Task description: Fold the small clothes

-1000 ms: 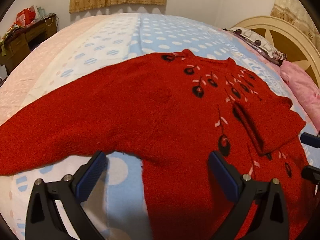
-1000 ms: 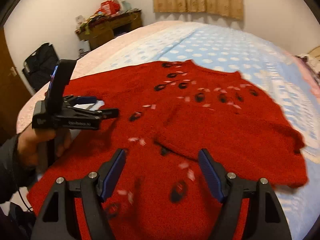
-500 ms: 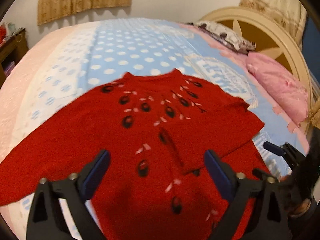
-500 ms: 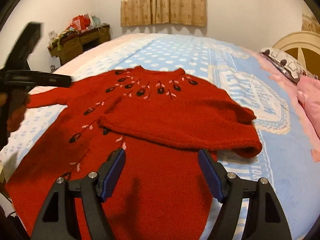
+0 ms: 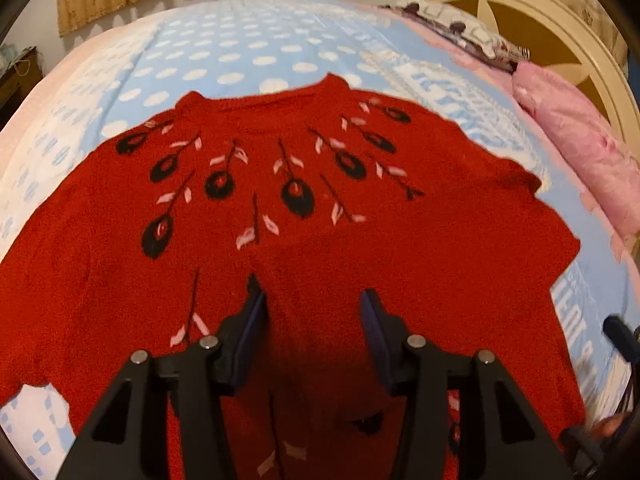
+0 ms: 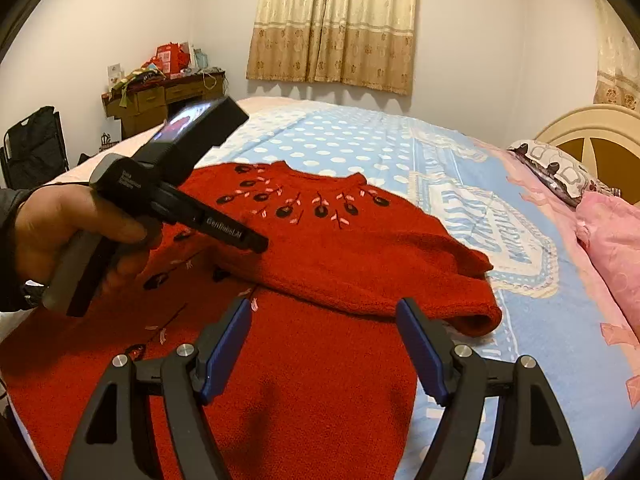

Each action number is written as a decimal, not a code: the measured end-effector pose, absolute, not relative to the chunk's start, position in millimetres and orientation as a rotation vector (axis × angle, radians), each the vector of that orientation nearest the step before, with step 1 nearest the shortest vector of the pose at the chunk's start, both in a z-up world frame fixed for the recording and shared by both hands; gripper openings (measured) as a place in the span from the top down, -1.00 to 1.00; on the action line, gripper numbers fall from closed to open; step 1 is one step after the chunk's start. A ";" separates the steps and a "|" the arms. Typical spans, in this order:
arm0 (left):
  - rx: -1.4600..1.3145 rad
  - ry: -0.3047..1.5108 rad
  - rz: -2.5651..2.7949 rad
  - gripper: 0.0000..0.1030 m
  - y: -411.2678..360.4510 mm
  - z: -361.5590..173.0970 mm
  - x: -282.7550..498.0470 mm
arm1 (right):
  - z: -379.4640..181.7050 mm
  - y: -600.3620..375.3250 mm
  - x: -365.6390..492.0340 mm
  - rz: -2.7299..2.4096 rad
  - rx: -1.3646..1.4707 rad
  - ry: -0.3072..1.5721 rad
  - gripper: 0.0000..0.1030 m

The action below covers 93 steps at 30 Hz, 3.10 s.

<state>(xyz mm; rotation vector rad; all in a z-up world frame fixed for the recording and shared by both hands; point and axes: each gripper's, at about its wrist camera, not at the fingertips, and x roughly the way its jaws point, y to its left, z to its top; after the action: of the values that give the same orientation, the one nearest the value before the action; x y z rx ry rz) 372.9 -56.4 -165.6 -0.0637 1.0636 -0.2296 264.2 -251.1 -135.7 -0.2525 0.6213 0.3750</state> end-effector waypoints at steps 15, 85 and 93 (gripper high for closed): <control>-0.191 0.781 -0.281 0.86 7.0 -69.9 347.4 | -140.7 -248.9 263.6 0.363 -0.269 0.634 -0.46; -0.242 0.862 -0.128 -0.19 105.1 -172.6 286.8 | -161.2 -257.8 277.1 0.336 -0.168 0.975 -0.49; -0.230 0.839 -0.127 -0.24 106.1 -161.5 269.7 | -163.9 -252.9 185.2 0.321 -0.265 0.886 -0.49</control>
<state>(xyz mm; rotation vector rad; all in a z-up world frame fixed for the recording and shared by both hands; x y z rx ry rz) 269.7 106.1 -161.5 -0.2302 0.8388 -0.1271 185.2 -252.9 -163.9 -0.2653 0.8863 0.3212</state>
